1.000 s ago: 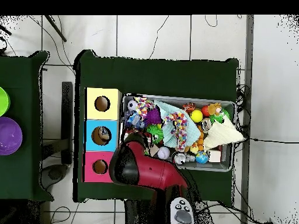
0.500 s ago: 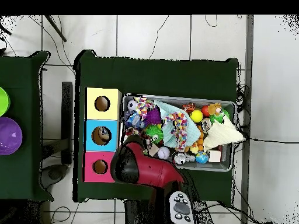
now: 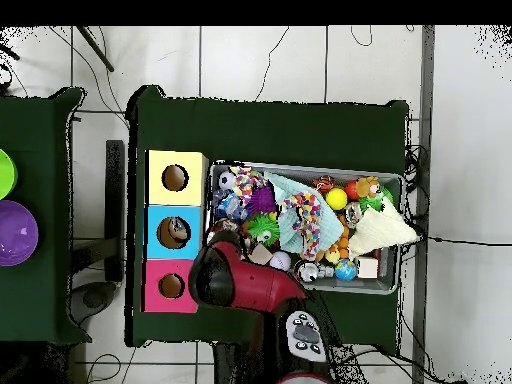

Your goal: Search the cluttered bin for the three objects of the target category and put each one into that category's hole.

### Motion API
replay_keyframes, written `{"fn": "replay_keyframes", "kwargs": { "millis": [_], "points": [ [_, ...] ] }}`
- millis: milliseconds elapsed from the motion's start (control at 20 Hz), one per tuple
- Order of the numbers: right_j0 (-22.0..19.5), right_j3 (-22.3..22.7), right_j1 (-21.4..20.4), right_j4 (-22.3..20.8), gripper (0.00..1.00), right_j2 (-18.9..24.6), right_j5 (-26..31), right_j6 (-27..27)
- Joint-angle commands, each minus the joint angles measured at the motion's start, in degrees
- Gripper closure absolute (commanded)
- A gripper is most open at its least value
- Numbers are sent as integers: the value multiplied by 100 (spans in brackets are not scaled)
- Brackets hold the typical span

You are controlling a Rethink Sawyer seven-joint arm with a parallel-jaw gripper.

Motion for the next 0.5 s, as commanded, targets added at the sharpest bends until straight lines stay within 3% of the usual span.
{"fn": "replay_keyframes", "kwargs": {
  "millis": [50,500],
  "points": [
    [-70,-672,493,125,0,439,-338,1060],
    [-116,-1064,996,35,0,566,-653,1055]
  ]
}}
